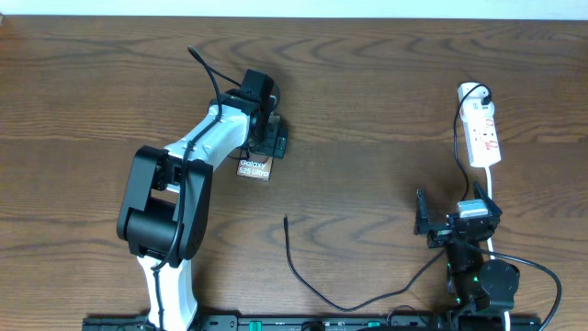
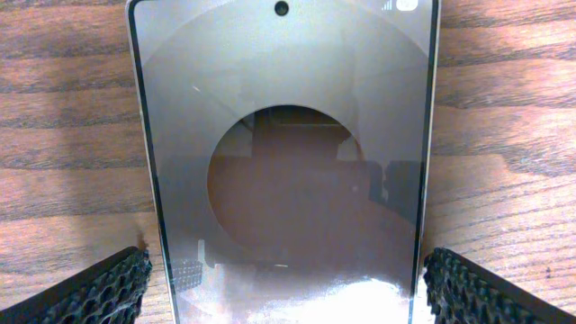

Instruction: Plug charger to phone and switch on socket

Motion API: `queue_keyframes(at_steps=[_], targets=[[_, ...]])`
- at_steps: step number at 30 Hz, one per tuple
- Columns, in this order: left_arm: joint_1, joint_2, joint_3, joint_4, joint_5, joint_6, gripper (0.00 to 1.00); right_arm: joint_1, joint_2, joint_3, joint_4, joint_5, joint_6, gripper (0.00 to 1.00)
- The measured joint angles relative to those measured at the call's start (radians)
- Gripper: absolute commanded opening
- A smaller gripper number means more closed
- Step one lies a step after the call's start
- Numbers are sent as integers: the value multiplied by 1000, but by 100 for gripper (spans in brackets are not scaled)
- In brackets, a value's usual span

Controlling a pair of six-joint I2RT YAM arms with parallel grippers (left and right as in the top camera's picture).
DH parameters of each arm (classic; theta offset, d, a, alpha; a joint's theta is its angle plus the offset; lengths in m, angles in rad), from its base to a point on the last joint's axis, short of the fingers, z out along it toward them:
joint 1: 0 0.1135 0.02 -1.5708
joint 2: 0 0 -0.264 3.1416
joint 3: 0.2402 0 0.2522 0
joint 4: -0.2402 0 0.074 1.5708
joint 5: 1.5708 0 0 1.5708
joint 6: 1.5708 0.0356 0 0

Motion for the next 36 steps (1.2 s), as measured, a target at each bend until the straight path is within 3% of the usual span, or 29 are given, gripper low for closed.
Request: queue_keyframes(at_steps=[30,33,36], targets=[[-3,10,4,-3,-29,4,99,0,0,0,0,0,0,99],[-3,10,4,-5,-29,5,89,0,0,0,0,0,0,99],[-3,10,4,-6,-29,5,87,0,0,0,0,0,0,99]])
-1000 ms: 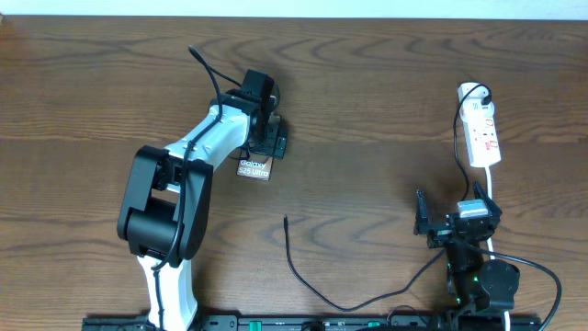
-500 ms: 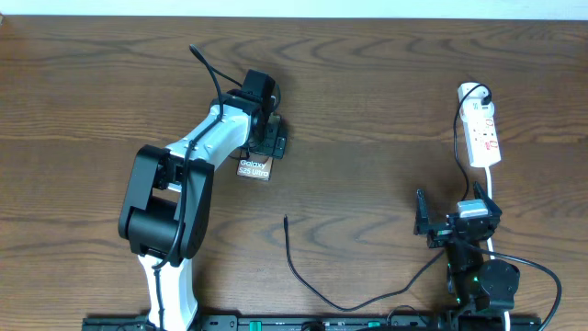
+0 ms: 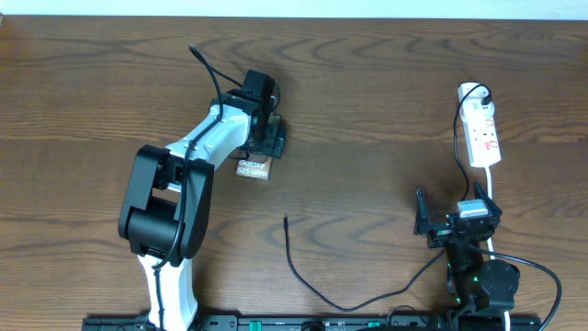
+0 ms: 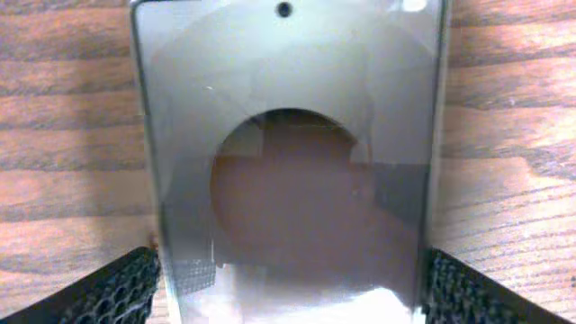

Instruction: Plug charger to phone and switch on socket

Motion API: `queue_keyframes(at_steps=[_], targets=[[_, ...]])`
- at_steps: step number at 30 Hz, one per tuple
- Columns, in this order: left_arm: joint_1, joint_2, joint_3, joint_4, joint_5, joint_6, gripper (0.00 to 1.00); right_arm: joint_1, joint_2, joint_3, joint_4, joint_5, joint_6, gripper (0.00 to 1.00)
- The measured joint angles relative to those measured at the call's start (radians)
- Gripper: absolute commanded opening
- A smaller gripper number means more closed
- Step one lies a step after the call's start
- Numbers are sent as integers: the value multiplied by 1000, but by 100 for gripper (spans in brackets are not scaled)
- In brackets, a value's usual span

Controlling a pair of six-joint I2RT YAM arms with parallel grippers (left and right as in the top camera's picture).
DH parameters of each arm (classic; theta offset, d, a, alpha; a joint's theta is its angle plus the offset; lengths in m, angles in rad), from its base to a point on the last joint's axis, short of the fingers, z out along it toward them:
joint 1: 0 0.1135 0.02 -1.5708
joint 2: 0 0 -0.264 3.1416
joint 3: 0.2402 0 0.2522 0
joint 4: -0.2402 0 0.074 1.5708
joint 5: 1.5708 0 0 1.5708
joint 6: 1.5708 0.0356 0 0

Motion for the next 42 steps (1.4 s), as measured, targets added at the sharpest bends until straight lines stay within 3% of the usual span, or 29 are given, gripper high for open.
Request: queue_keyframes(at_steps=[13,16,42], targets=[[1,0,0,0,0,0,88,0,0,0,0,0,0,99],[1,0,0,0,0,0,100,0,0,0,0,0,0,99],[1,0,2,-19,8,22,98,0,0,0,0,0,0,99]])
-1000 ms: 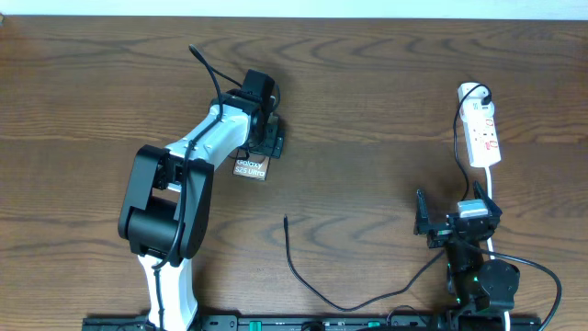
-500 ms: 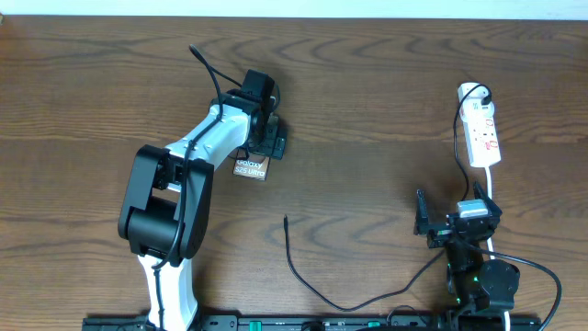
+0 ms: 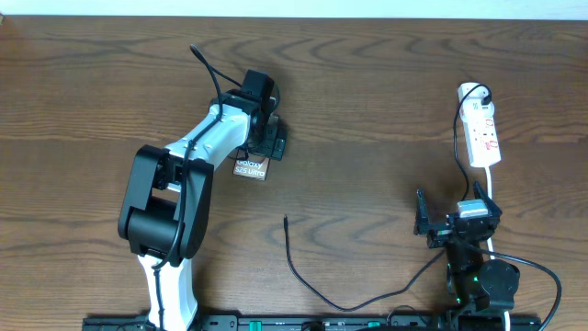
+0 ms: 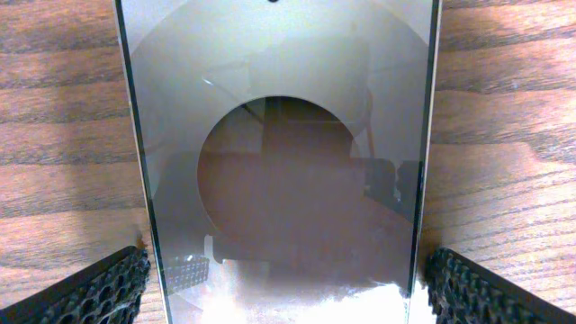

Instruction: Plug charger to phone and switch on socket

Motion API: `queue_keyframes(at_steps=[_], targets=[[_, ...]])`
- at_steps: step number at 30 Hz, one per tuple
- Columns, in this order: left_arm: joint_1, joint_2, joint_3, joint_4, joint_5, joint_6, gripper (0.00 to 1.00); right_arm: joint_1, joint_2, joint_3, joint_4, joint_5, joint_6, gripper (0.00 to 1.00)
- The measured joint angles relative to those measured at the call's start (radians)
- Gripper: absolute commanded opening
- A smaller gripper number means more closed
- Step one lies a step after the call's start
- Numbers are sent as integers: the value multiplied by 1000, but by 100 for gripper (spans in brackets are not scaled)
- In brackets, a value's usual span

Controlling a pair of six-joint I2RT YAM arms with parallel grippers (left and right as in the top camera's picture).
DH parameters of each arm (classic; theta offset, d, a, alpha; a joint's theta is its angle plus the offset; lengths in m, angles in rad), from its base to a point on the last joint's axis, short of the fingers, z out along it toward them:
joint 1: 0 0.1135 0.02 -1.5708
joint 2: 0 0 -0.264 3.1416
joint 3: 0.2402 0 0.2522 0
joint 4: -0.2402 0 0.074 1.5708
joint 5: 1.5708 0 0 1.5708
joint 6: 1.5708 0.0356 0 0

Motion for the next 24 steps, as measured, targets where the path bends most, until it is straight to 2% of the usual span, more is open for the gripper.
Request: queue_keyframes(at_steps=[24], targets=[[0,16,19,-12,3,2,98,0,0,0,0,0,0,99]])
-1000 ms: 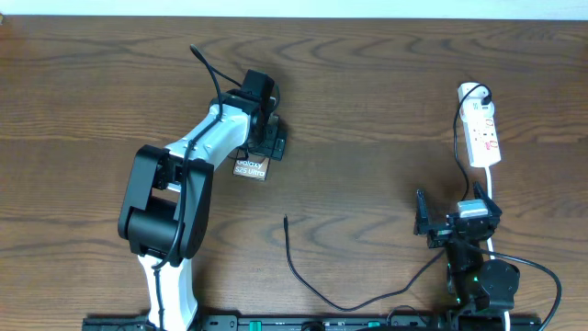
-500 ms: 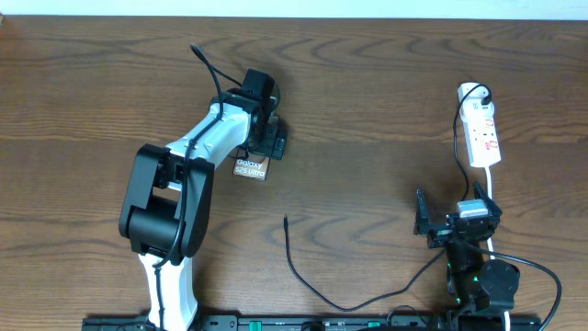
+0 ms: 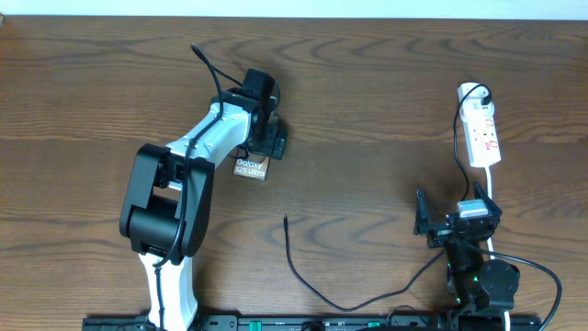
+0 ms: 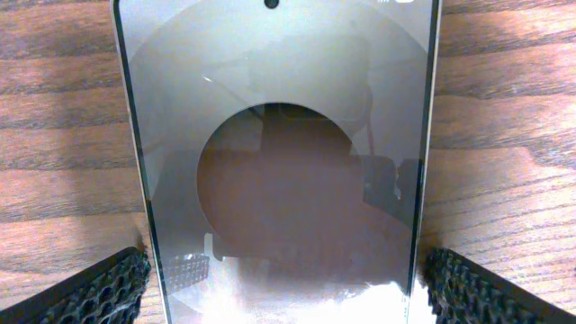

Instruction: Plug charger to phone and switch on socket

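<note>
The phone [image 4: 279, 153] lies face up on the wooden table, its dark screen filling the left wrist view. From overhead only its labelled end [image 3: 250, 168] shows, below the arm. My left gripper [image 3: 261, 138] straddles it, with the textured pads [image 4: 99, 292] against both long edges. The black charger cable [image 3: 312, 285] lies loose in the front middle, its free plug end [image 3: 287, 219] pointing away from me. The white socket strip [image 3: 482, 133] lies at the far right. My right gripper [image 3: 430, 223] rests near the front right, away from cable and phone.
A white lead runs from the socket strip down past the right arm's base [image 3: 478, 276]. The left arm [image 3: 175, 193] stretches over the left half of the table [image 3: 367, 83]. The black rail [image 3: 276, 324] lines the front edge.
The phone's labelled end sits a touch further left in the overhead view. The left gripper stays on the phone. The right arm and cable are unchanged.
The left gripper was around the phone's sides at the oldest moment. Then its pads stood closer in on the phone's edges. By now the phone has shifted slightly left with the gripper. Cable, socket strip and right arm stayed put throughout.
</note>
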Motion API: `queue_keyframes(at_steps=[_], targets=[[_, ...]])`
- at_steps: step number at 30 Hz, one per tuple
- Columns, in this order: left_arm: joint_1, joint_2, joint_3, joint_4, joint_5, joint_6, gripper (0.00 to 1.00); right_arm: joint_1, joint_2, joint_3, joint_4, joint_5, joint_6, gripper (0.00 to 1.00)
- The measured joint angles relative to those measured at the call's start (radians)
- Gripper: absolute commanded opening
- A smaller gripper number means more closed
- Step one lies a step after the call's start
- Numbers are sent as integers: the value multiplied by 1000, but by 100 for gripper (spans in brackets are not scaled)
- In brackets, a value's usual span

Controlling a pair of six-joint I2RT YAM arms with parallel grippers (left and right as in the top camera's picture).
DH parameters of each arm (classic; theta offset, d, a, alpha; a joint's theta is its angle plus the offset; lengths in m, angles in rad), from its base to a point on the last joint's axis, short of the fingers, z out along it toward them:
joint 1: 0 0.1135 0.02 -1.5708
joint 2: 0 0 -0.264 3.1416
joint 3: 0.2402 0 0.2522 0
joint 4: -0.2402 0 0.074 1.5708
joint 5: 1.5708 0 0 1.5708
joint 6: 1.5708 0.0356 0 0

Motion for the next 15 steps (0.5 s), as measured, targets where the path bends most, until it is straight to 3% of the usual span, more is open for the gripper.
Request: queue_keyframes(at_steps=[10,11,15], targets=[[0,0,0,0,0,0,96,0,0,0,0,0,0,99],[1,0,0,0,0,0,90,0,0,0,0,0,0,99],[2,1,2,2,0,1,86,0,0,0,0,0,0,99]])
